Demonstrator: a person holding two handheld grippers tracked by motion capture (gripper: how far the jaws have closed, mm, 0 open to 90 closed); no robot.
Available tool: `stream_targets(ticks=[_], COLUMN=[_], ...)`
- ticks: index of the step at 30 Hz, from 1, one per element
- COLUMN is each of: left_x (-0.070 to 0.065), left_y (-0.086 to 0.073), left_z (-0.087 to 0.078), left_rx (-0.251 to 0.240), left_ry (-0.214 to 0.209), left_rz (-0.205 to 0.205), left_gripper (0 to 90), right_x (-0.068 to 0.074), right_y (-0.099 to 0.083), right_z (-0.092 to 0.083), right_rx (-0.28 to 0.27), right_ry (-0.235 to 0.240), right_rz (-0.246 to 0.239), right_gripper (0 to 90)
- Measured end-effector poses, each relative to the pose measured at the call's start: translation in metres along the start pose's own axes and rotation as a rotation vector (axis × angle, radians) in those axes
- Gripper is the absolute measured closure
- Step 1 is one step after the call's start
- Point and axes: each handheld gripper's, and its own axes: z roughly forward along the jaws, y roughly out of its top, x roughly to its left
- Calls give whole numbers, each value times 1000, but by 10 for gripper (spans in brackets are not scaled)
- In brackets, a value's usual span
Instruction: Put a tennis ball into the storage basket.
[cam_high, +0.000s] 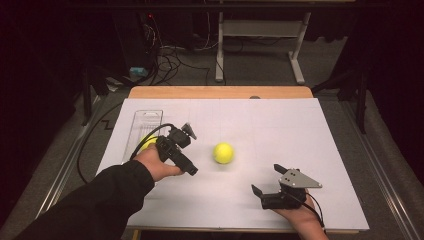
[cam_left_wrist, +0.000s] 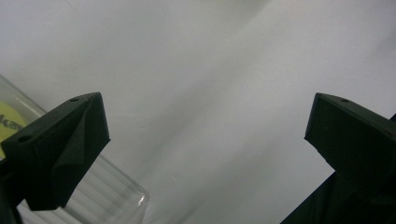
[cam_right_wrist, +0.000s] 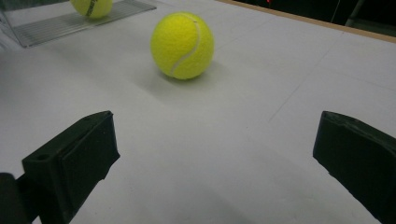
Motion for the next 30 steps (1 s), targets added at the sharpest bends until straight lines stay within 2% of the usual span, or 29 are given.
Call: stream_targets(ticks=[7,13,17,20,21,22,30], left_x=[-3,-3,-3,-4,-4,-5,-5], left_y=[-3,-6,-9,-11,-12,-12,-13], left_z=[3,2,5,7,7,6,8], left_rx=[-1,-12,-9,11,14,11,15], left_ry=[-2,-2,-6,-20,-18,-14,-17], left_rz=[0,-3,-8,-5,-2,0,3], left_gripper=[5,5,5,5,4,4,0], right_x=[3,3,4,5,6,6,10], right_y=[2,8,16,22,27,27,43], right_z=[2,12,27,40,49,49,87], right_rx=[-6,-7,4,22,26,26,78], right_ry=[-1,3,-9,-3,-7,-7,-2], right_rz=[-4,11,-5,-6,-14,-14,-1], right_gripper=[0,0,0,0,3,3,18])
